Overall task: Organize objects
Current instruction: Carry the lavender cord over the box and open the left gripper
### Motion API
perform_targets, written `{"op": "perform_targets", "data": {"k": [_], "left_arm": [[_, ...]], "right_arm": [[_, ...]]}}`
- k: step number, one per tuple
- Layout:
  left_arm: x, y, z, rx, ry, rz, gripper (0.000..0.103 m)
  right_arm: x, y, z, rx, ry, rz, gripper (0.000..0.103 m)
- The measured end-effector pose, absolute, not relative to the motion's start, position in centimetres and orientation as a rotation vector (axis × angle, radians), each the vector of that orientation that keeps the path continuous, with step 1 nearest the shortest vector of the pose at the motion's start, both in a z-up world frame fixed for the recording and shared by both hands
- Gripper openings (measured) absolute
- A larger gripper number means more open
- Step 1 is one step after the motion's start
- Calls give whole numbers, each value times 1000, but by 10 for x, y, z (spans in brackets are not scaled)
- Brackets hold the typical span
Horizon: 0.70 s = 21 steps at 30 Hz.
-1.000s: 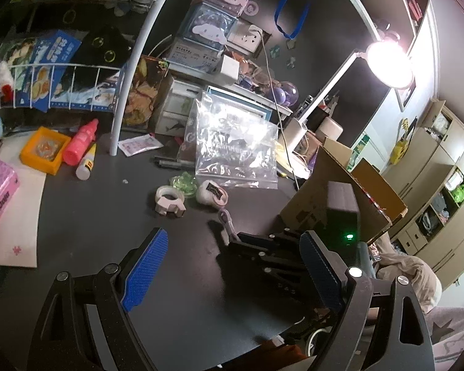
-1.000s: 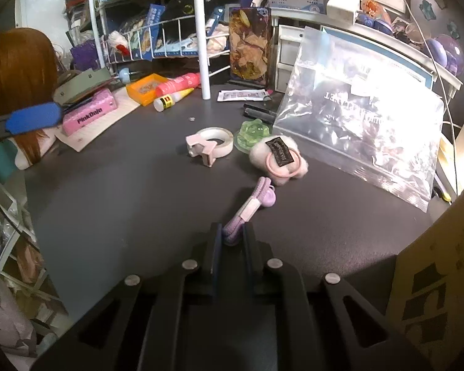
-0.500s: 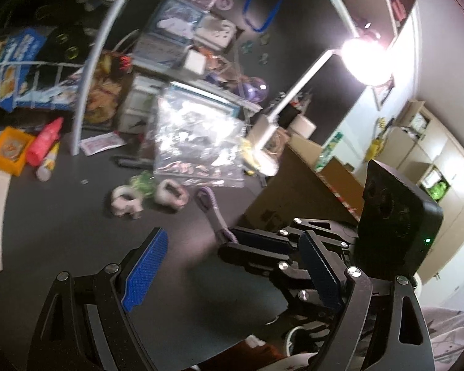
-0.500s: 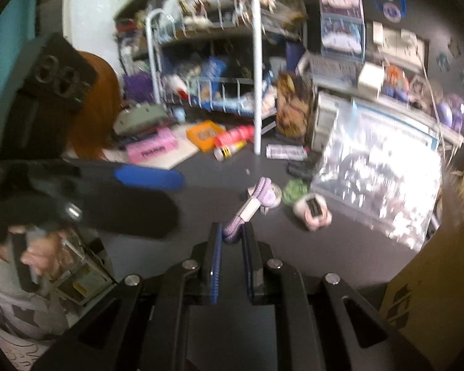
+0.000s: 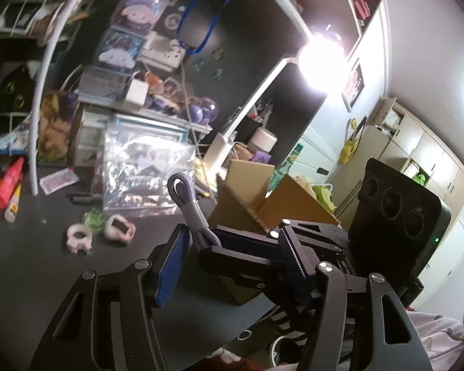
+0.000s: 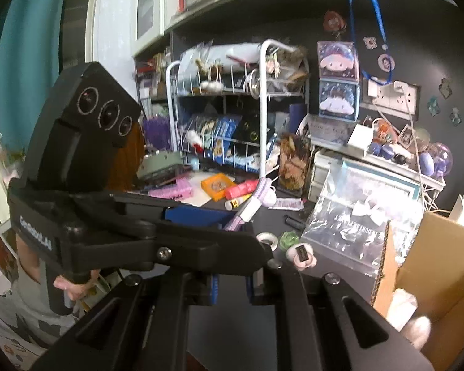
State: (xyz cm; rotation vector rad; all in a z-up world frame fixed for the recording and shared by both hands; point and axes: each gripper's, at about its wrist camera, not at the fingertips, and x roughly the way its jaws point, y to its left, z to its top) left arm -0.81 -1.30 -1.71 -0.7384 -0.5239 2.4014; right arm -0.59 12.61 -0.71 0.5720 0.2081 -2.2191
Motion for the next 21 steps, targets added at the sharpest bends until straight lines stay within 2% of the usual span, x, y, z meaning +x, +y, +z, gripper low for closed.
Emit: {"op": "perform_targets", "data": {"k": [21], "left_arm": [[-67, 127, 5, -815, -306, 2225, 55]], "right_arm": [[-8, 264, 5, 573, 43, -2428, 10]]}}
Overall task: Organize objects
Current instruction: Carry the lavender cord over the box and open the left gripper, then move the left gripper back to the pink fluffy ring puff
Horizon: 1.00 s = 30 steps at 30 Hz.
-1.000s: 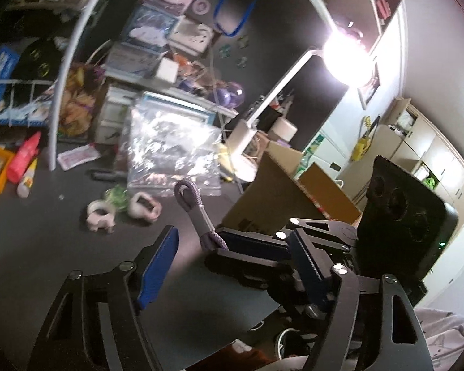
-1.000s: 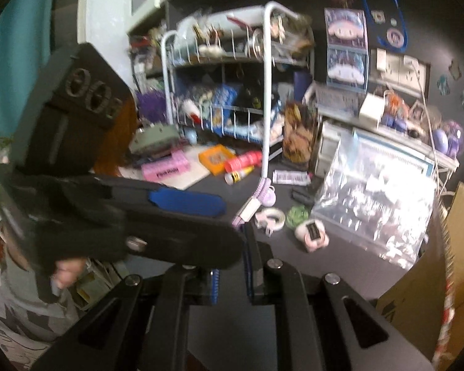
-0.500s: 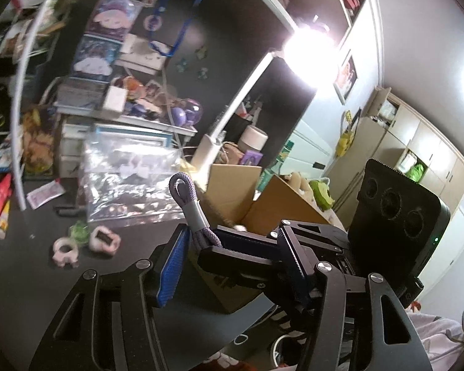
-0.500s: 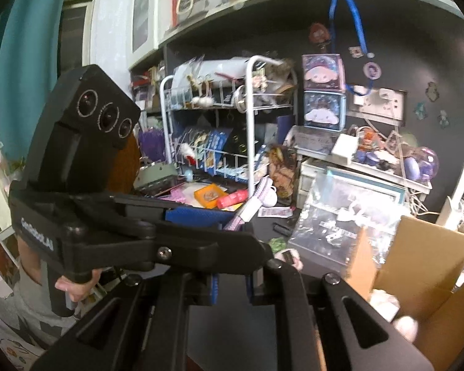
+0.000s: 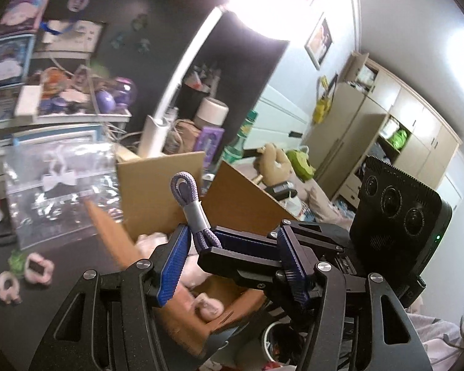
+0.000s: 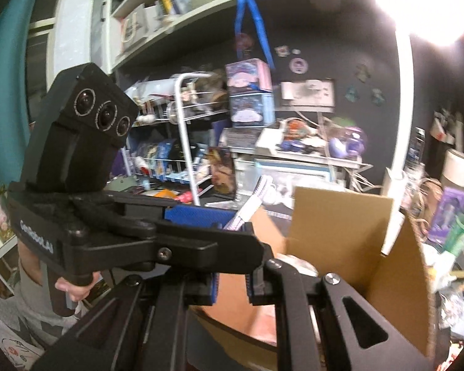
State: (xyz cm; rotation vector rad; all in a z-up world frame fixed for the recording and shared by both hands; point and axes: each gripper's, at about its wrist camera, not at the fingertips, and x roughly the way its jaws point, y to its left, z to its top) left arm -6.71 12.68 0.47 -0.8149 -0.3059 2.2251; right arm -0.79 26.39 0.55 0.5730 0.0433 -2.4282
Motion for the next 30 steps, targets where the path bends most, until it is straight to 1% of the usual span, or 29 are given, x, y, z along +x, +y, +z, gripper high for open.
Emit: {"op": "perform_targets", "data": {"k": [6, 12, 13, 15, 16, 18, 19, 20, 30], "left_arm": [[-80, 150, 1, -852, -279, 2192, 54], [-85, 160, -2, -879, -257, 2192, 55], [-84, 161, -1, -881, -253, 2194, 56], [-85, 161, -1, -880, -251, 2201, 71], [-85, 160, 0, -876, -246, 2211, 73], [-84, 159, 1, -872, -232, 2227, 75], [-84, 159, 1, -871, -230, 2227, 75], [-84, 158, 1, -870, -229, 2228, 76], [-77, 149, 4, -853, -211, 2265, 77]], "right_arm": [[-14, 292, 1, 622, 20, -2471, 10], [-19, 301, -5, 663, 29, -2491, 11], [-20, 302, -5, 666, 34, -2497, 11], [-21, 301, -6, 674, 44, -2503, 11], [-21, 302, -6, 677, 46, -2505, 14], [-21, 302, -8, 680, 44, -2505, 27], [-20, 303, -8, 677, 40, -2507, 38], [-20, 303, -8, 673, 40, -2511, 40], [-17, 300, -5, 663, 39, -2509, 40]]}}
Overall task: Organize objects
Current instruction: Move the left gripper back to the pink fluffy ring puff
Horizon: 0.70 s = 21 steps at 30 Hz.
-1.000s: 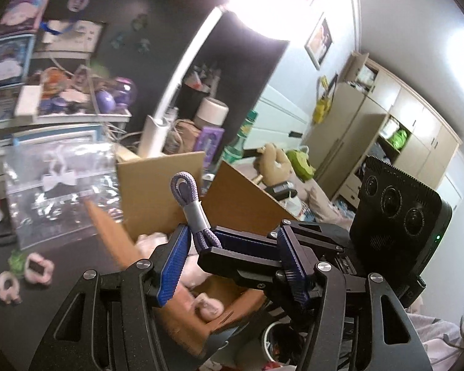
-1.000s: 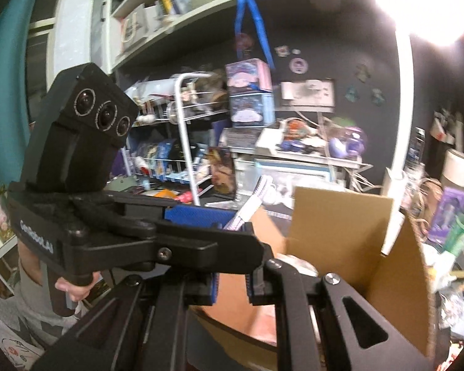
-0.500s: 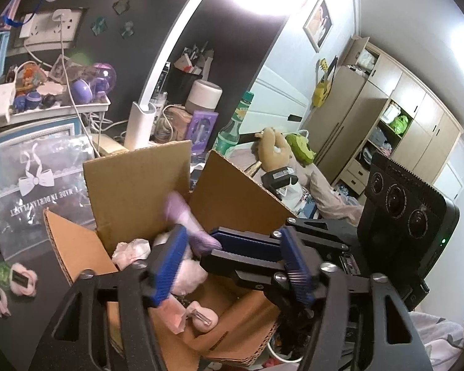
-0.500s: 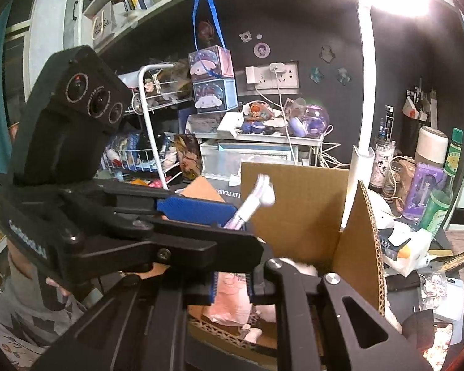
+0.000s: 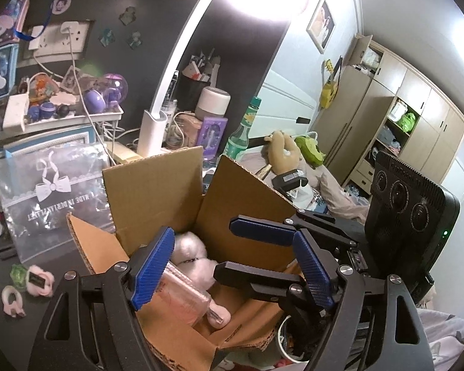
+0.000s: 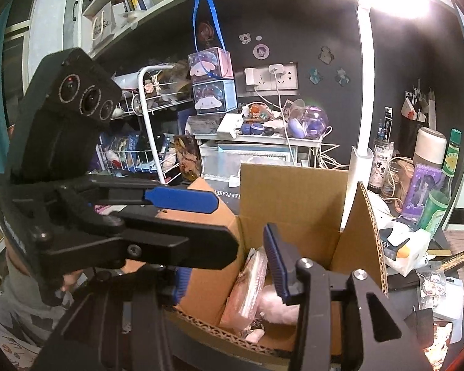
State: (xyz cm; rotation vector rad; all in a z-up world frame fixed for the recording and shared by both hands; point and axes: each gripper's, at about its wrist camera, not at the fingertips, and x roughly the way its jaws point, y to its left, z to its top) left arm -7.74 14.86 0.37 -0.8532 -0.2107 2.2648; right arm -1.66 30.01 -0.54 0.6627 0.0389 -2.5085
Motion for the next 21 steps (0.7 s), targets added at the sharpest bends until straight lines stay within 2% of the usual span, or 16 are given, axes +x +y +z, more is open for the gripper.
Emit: {"op": "perform_targets", "data": {"k": [11, 21], "left_arm": [[-59, 115, 14, -793, -235, 2324, 77], [-31, 44, 11, -742, -306, 2436, 78]], "right_arm": [[-6, 282, 7, 617, 36, -2466, 40], [3, 224, 14, 597, 110, -2382, 40]]}}
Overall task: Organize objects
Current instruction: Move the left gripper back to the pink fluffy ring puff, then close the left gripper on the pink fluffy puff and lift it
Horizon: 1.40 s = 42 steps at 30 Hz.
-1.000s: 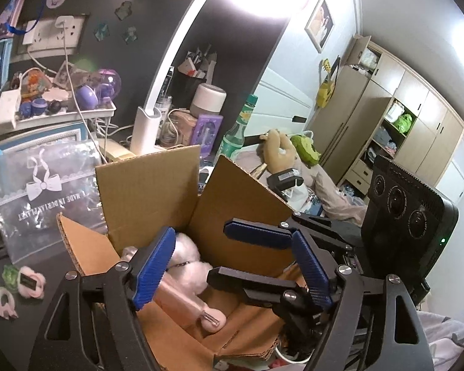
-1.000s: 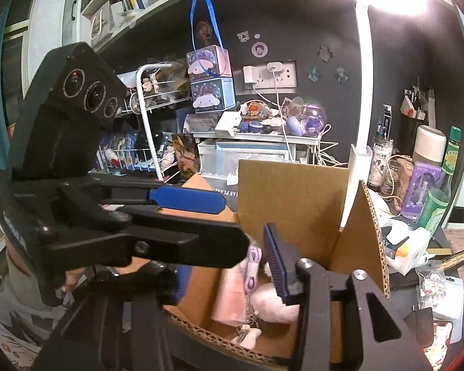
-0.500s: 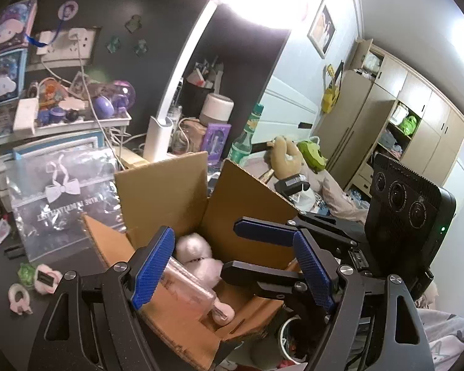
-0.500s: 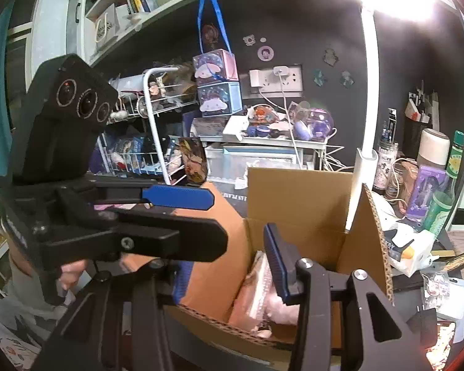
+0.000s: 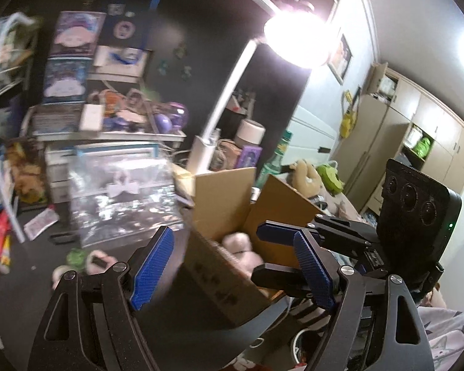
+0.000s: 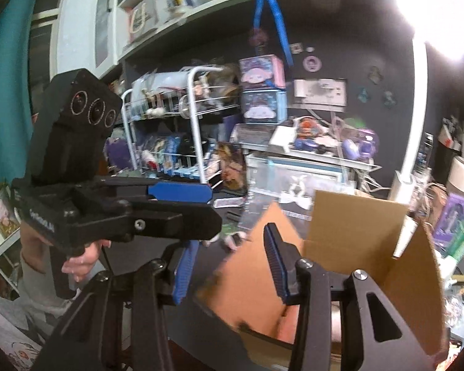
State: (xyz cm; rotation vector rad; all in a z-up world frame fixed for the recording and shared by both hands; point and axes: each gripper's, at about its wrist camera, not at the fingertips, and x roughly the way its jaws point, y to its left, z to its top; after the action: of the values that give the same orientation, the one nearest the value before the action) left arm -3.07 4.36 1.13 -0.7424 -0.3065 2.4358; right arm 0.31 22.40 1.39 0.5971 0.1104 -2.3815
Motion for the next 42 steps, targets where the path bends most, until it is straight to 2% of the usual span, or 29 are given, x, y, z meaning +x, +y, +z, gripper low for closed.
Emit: {"op": "perform_targets", "data": {"k": [9, 16, 21, 31, 33, 35, 42], "left_arm": [[-6, -39, -15, -757, -427, 2569, 79], [4, -86, -42, -805, -513, 2630, 84], [4, -108, -62, -846, -574, 2640, 84], [-10, -129, -87, -891, -639, 2618, 84], [-13, -133, -91, -898, -650, 2617, 84], [-15, -136, -93, -903, -658, 2618, 84], [-23, -140, -99, -920, -671, 2606, 84]], "right_arm": [[1, 148, 1, 626, 191, -2251, 40], [-19, 91, -40, 756, 205, -2137, 40], [-37, 66, -64, 784, 312, -2226, 40], [-94, 55, -107, 951, 311, -2311, 40], [-107, 59, -115, 985, 310, -2356, 43], [-122, 62, -122, 1022, 318, -2400, 52], [-157, 67, -144, 1126, 332, -2454, 54]]}}
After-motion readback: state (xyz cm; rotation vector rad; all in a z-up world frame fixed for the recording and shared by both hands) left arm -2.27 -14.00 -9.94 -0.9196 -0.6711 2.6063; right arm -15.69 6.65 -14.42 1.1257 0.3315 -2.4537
